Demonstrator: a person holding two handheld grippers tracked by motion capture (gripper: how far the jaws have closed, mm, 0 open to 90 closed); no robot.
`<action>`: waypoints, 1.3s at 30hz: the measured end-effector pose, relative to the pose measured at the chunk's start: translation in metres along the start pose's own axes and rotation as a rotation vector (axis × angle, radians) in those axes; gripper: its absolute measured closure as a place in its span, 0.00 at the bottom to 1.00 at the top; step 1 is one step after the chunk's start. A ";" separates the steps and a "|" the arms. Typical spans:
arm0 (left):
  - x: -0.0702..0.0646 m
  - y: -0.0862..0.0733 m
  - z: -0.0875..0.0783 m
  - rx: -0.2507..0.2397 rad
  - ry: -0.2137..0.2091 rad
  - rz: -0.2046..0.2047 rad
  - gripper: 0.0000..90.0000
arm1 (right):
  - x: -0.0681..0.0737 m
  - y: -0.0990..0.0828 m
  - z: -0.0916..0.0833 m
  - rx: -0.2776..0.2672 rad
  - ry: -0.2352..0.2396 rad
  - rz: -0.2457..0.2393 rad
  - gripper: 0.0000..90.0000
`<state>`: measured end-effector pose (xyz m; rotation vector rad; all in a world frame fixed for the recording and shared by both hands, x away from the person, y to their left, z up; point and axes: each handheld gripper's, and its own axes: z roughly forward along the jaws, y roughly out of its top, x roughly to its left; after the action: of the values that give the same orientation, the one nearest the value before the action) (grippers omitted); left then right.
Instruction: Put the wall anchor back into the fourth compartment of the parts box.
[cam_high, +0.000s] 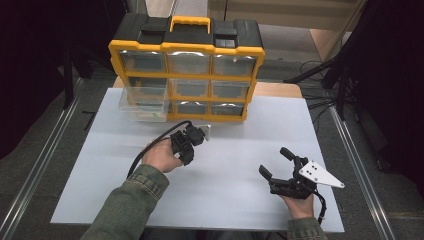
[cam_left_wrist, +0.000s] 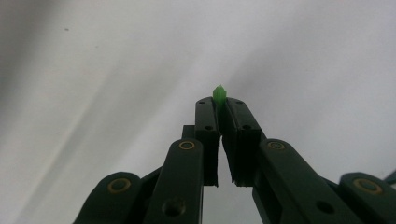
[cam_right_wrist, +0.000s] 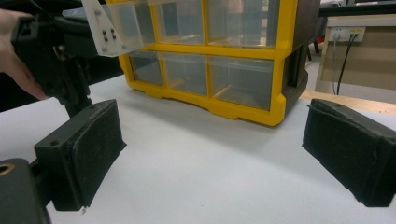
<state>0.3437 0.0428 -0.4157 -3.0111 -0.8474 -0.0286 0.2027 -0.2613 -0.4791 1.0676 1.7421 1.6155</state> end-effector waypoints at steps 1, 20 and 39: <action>0.001 0.000 -0.006 -0.002 0.001 0.003 0.93 | 0.000 0.000 0.000 0.000 0.000 0.001 0.06; 0.029 -0.014 -0.119 -0.083 0.080 -0.034 0.93 | 0.000 0.000 0.000 0.002 -0.001 0.006 0.06; 0.103 -0.025 -0.151 -0.137 0.167 -0.201 0.93 | -0.001 0.001 -0.001 -0.009 -0.004 0.007 0.06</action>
<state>0.4166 0.1154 -0.2619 -2.9762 -1.1680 -0.3487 0.2028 -0.2629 -0.4782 1.0733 1.7291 1.6222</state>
